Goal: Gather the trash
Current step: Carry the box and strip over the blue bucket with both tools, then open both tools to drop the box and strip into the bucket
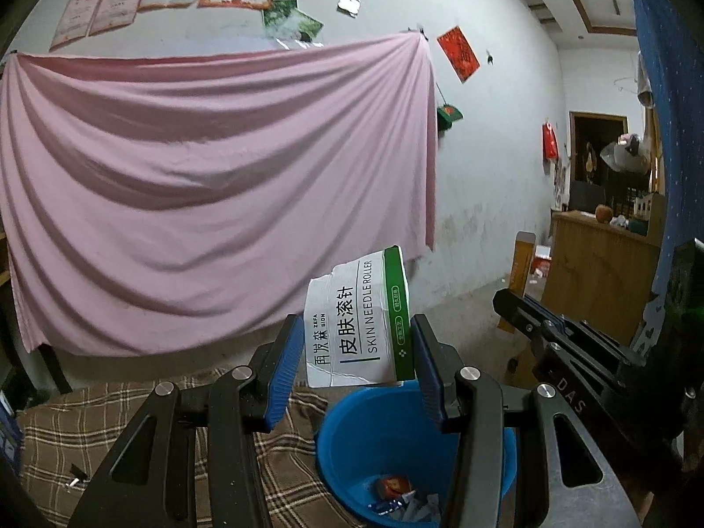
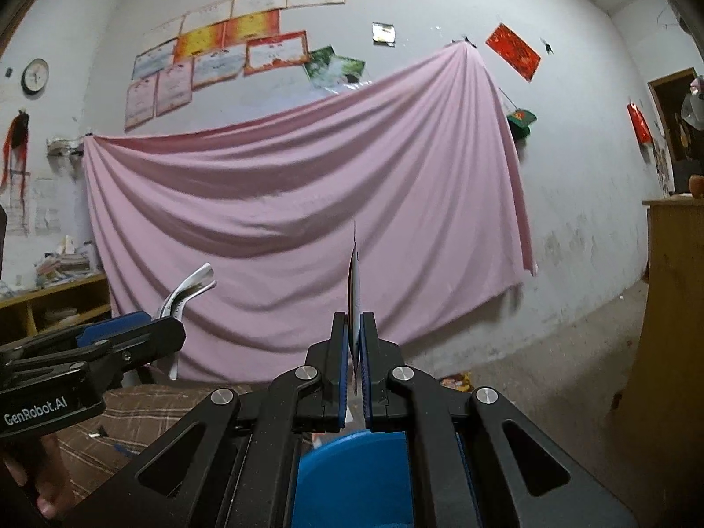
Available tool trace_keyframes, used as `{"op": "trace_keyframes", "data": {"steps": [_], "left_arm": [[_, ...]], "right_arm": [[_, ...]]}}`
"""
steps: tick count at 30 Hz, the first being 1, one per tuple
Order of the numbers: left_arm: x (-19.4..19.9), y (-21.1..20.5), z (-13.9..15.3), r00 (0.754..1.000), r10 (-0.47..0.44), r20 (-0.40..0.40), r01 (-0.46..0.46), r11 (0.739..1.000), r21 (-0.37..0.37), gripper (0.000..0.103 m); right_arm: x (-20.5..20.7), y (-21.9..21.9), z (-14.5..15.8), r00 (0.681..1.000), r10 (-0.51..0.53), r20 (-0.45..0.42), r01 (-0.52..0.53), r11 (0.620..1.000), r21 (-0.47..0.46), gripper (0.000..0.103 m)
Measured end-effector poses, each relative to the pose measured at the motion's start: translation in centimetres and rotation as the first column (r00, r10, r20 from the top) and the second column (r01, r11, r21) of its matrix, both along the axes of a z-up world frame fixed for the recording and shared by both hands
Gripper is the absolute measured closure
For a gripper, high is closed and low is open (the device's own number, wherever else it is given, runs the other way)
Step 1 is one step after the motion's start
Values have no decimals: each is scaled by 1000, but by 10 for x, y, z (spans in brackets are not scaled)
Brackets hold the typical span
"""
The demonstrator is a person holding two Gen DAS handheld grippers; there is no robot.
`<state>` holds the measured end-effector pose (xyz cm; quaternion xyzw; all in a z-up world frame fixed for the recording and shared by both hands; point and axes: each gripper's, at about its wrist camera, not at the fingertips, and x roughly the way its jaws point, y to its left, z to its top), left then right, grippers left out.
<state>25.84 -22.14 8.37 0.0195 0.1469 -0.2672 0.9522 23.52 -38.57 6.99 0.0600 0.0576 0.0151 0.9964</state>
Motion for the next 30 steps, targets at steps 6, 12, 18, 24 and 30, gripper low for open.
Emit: {"op": "trace_keyframes", "data": {"steps": [6, 12, 18, 24, 30], "left_arm": [[11, -11, -8, 998, -10, -57, 11, 1000, 12, 60], [18, -18, -12, 996, -10, -93, 12, 1000, 27, 60], [24, -22, -14, 991, -12, -130, 17, 999, 35, 59], [28, -23, -18, 987, -12, -160, 18, 999, 33, 59], [33, -22, -22, 981, 2, -193, 5, 999, 35, 59]], "right_arm": [[9, -7, -9, 998, -10, -57, 10, 1000, 8, 99], [15, -13, -15, 995, -15, -95, 16, 1000, 14, 99], [18, -15, -19, 993, -21, -116, 23, 1000, 19, 98], [20, -18, -21, 991, -32, -132, 36, 999, 28, 98], [21, -22, -23, 989, -41, -144, 47, 998, 34, 98]]}}
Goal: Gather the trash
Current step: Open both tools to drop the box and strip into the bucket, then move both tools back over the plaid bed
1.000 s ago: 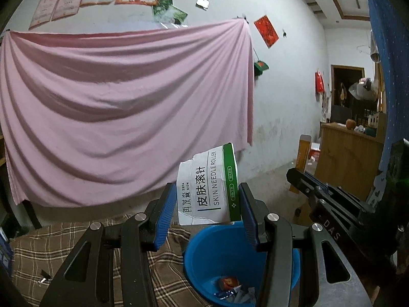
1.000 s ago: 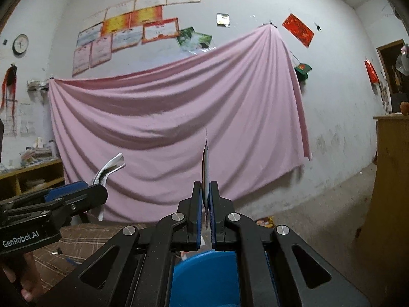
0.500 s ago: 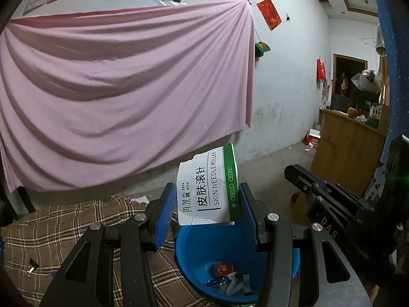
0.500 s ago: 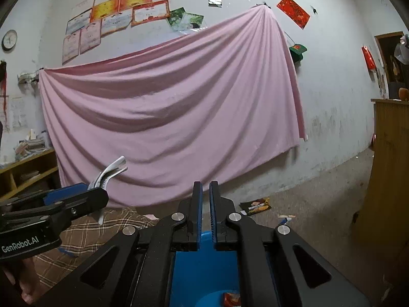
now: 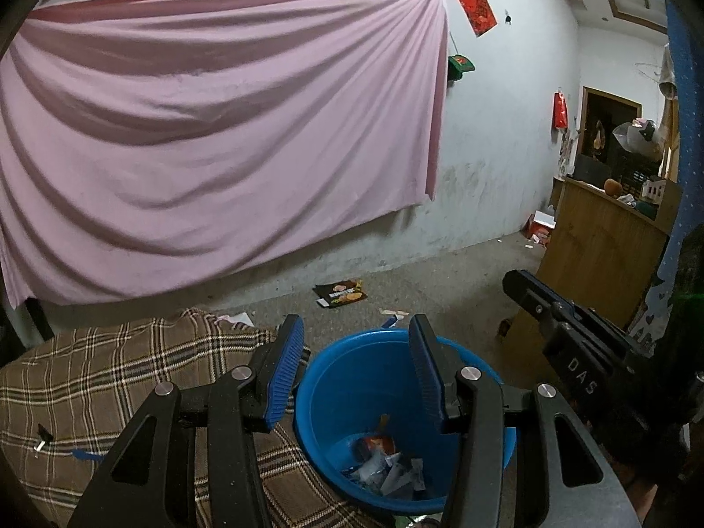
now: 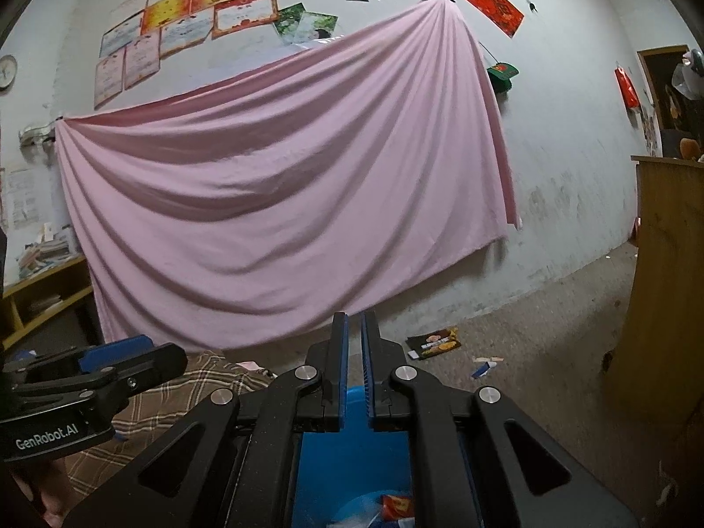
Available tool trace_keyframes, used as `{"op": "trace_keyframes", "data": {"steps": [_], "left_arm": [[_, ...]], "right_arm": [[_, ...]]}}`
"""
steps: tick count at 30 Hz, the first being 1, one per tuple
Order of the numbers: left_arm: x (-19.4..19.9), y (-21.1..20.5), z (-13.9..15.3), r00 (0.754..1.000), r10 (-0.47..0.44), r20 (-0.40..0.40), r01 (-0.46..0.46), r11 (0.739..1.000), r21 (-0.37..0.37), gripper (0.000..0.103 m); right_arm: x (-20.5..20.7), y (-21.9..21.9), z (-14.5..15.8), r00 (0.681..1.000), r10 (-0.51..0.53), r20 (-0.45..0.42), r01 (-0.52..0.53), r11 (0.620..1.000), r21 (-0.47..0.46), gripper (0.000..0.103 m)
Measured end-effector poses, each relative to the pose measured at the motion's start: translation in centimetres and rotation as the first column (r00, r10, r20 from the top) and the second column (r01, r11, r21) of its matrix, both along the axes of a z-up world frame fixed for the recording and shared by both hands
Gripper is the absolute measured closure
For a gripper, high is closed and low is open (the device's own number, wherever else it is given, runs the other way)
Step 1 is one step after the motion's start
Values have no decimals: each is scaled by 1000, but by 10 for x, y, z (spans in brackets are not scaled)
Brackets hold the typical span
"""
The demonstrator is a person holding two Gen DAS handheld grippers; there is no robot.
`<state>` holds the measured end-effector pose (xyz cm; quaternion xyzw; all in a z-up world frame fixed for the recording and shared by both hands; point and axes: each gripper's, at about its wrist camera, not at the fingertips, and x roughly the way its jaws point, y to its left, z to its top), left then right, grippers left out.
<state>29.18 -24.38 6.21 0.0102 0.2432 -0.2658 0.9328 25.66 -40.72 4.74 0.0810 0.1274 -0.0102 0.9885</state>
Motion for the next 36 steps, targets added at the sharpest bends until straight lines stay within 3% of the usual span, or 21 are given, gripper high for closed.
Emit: {"op": "trace_keyframes", "data": {"steps": [9, 14, 16, 19, 20, 22, 25, 27, 31, 36], "left_arm": [[-3, 20, 4, 999, 50, 4, -50, 999, 1, 55], [-8, 43, 12, 995, 96, 23, -96, 995, -16, 52], [-10, 55, 18, 992, 122, 35, -122, 992, -23, 49], [-17, 78, 26, 983, 173, 61, -171, 984, -46, 40], [-19, 86, 29, 979, 190, 69, -187, 981, -55, 37], [-25, 107, 35, 968, 234, 86, -228, 971, -75, 32], [-36, 135, 41, 946, 300, 122, -288, 952, -107, 16], [-45, 157, 45, 926, 345, 152, -325, 935, -144, 2], [-64, 197, 51, 886, 410, 217, -368, 906, -210, 2], [-88, 240, 57, 827, 490, 276, -443, 870, -216, 2]], "right_arm": [[0, 8, 4, 1000, 12, 4, -12, 1000, -5, 95], [-5, 17, 10, 999, 29, 32, -29, 1000, -9, 74], [-7, 24, 16, 998, 41, 52, -40, 999, -8, 72], [-9, 36, 23, 996, 57, 73, -56, 998, -17, 56], [-10, 41, 25, 994, 67, 84, -66, 998, -16, 56], [-12, 52, 30, 991, 85, 101, -84, 996, -19, 52], [-14, 73, 38, 984, 120, 133, -117, 993, -30, 22], [-18, 86, 43, 976, 144, 161, -141, 990, -31, 18], [-22, 116, 49, 962, 185, 201, -180, 983, -47, 0], [-29, 149, 54, 925, 269, 268, -266, 963, -49, 0]]}}
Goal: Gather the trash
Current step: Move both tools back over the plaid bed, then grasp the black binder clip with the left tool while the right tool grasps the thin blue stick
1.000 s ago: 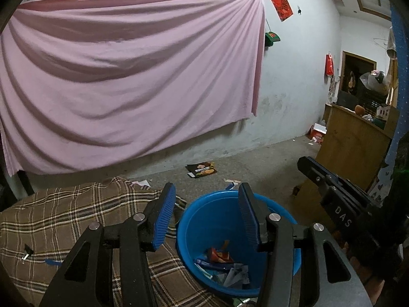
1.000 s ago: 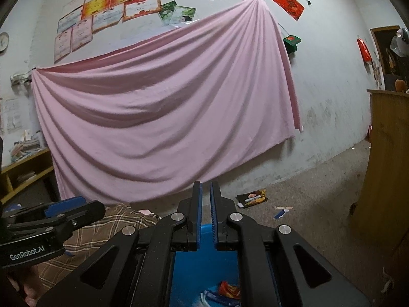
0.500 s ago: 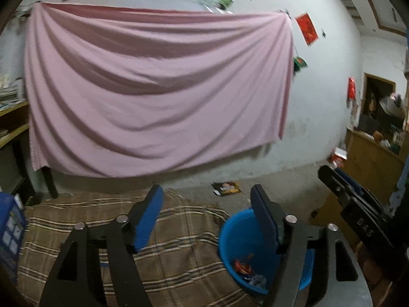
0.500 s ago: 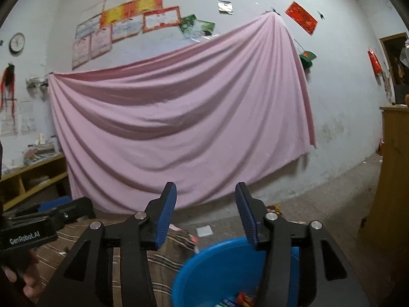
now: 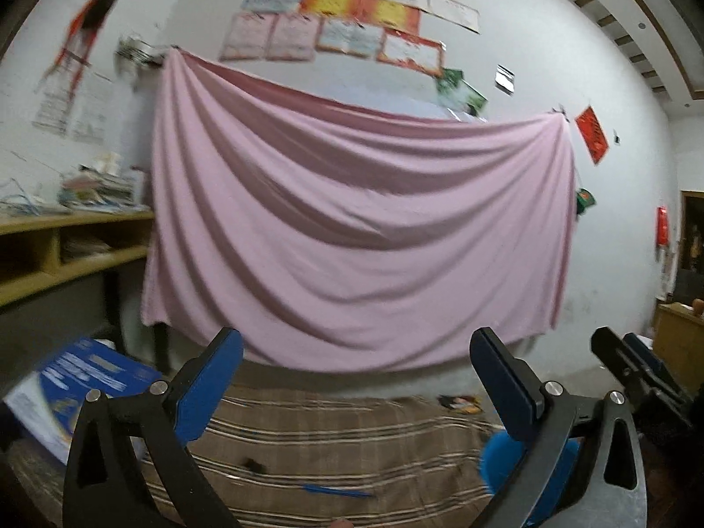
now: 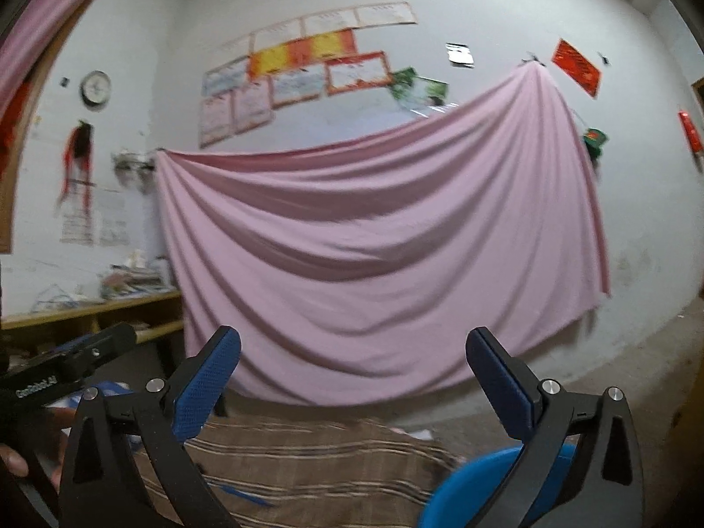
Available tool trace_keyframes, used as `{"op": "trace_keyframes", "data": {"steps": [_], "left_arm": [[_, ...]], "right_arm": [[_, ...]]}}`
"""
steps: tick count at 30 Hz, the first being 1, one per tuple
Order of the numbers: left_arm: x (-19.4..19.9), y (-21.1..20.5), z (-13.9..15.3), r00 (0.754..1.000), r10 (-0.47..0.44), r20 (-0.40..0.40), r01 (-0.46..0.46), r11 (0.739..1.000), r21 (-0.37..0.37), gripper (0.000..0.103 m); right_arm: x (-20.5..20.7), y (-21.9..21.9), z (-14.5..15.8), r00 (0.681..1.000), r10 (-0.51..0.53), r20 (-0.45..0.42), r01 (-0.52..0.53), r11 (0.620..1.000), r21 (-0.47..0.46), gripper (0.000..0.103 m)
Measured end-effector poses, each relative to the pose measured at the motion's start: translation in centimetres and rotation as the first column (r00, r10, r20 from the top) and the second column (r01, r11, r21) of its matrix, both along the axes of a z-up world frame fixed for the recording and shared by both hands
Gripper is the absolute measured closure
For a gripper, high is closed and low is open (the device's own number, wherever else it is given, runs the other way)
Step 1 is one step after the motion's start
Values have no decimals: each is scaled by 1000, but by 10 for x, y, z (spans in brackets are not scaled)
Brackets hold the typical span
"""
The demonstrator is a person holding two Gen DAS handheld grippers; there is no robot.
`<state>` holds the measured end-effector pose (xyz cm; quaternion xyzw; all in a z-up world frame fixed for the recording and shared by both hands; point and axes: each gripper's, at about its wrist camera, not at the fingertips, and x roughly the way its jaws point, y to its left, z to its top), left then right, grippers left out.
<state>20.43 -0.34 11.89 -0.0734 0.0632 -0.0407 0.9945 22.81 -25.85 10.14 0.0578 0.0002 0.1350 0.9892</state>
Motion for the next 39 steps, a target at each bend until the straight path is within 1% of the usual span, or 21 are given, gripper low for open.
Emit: {"op": "trace_keyframes", "data": {"steps": [3, 8, 13, 16, 18, 20, 23, 26, 28, 31, 33, 36, 37, 39], "left_arm": [[-11, 26, 1, 998, 53, 24, -53, 999, 9, 2], [-23, 57, -5, 993, 111, 47, -112, 994, 16, 2], [-27, 76, -15, 988, 145, 58, -147, 989, 32, 2], [-24, 77, -26, 988, 145, 48, -147, 988, 49, 2], [-21, 77, -34, 991, 132, 30, -134, 989, 65, 2], [-16, 76, -42, 994, 113, 0, -113, 990, 83, 2], [-5, 75, -57, 994, 86, -68, -80, 992, 96, 2], [7, 70, -71, 988, 74, -138, -60, 993, 105, 2], [17, 69, -81, 979, 68, -190, -47, 992, 115, 2], [31, 65, -94, 966, 59, -253, -26, 991, 131, 2], [39, 62, -104, 957, 49, -286, -12, 991, 131, 2], [52, 59, -116, 938, 42, -345, 4, 991, 131, 2], [56, 58, -120, 930, 40, -365, 9, 991, 131, 2], [66, 57, -128, 912, 35, -410, 21, 991, 132, 2]], "right_arm": [[-3, 19, 2, 999, 33, 31, -33, 999, -8, 0], [-5, 49, 0, 993, 96, 76, -94, 995, -30, 0], [-2, 73, -8, 987, 132, 92, -123, 988, -93, 0], [5, 86, -17, 987, 143, 73, -131, 980, -148, 0], [13, 93, -23, 987, 156, 42, -147, 974, -175, 0], [25, 99, -28, 988, 154, -13, -154, 968, -200, 0], [40, 103, -38, 985, 145, -98, -163, 964, -212, 0], [55, 103, -47, 975, 126, -183, -164, 963, -212, 0], [66, 102, -53, 963, 118, -244, -172, 961, -215, 0], [77, 98, -62, 944, 102, -313, -177, 960, -219, 0], [83, 95, -69, 931, 101, -352, -185, 959, -215, 2], [90, 94, -77, 909, 103, -403, -202, 956, -212, 11], [93, 94, -80, 903, 102, -418, -207, 955, -214, 16], [98, 95, -85, 888, 99, -449, -218, 951, -221, 19]]}}
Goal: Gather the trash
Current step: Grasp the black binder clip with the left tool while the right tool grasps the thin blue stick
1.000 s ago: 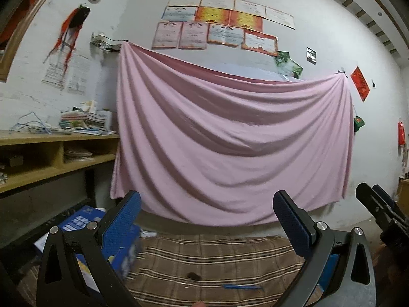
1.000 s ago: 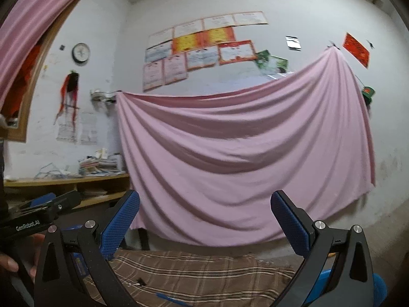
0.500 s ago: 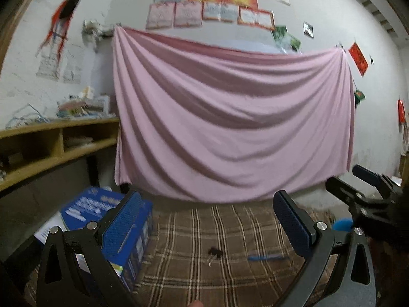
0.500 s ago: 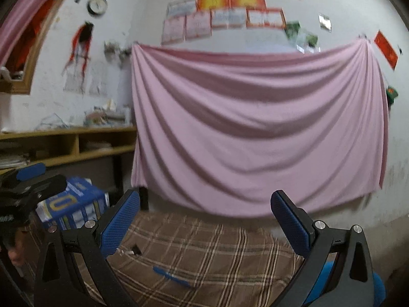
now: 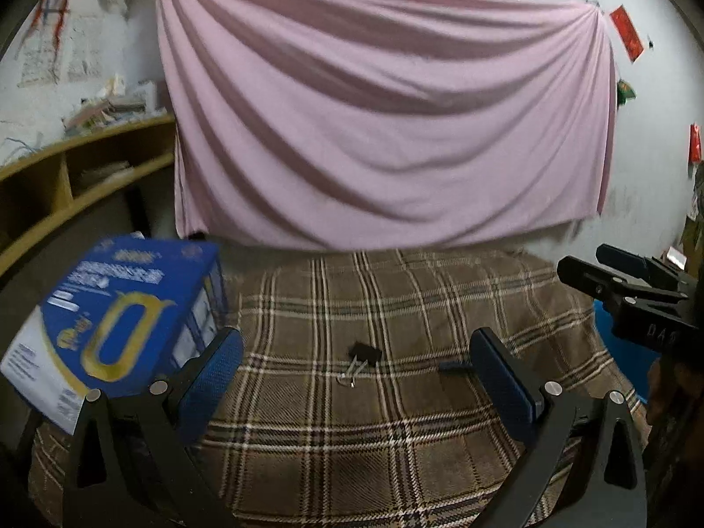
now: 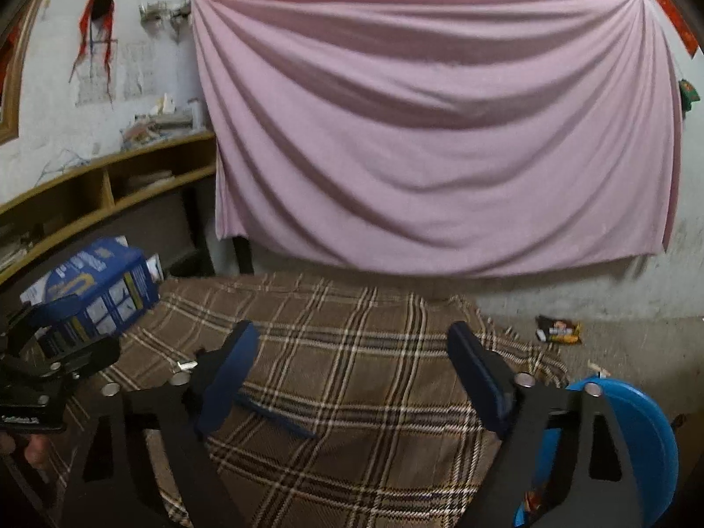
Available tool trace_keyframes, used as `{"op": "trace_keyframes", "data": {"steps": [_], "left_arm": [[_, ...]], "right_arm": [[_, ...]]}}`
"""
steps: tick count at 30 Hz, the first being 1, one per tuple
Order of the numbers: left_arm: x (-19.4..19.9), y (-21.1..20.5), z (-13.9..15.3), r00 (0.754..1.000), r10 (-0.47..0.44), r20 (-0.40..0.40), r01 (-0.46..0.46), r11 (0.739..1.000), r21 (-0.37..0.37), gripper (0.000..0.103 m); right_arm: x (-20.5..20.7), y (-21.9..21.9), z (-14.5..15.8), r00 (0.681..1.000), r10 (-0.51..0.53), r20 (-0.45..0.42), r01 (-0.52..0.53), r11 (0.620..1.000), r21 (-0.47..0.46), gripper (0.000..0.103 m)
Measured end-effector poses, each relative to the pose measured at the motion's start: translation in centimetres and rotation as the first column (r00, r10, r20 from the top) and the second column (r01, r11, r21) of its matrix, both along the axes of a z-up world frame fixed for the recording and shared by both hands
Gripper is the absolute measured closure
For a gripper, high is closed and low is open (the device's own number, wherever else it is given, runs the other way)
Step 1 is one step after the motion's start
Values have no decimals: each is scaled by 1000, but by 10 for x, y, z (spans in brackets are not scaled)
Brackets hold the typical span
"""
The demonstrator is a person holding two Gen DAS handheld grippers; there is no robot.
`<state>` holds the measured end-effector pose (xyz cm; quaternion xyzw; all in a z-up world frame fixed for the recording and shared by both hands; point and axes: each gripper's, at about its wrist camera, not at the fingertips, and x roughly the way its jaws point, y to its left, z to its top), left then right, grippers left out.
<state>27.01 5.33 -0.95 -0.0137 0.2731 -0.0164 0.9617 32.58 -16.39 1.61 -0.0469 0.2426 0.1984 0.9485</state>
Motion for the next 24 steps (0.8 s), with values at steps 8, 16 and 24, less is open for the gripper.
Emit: {"op": "trace_keyframes", "data": {"steps": [8, 16, 24], "left_arm": [[37, 10, -24, 986, -12, -169, 6, 999, -37, 25], [70, 22, -46, 951, -76, -299, 36, 990, -138, 39], [89, 29, -51, 939, -84, -335, 26, 984, -174, 43]], "right_arm": [[17, 11, -28, 986, 56, -155, -63, 997, -41, 47], [27, 38, -49, 935, 191, -298, -224, 971, -83, 56], [29, 55, -64, 891, 243, -383, -308, 944, -119, 56]]}}
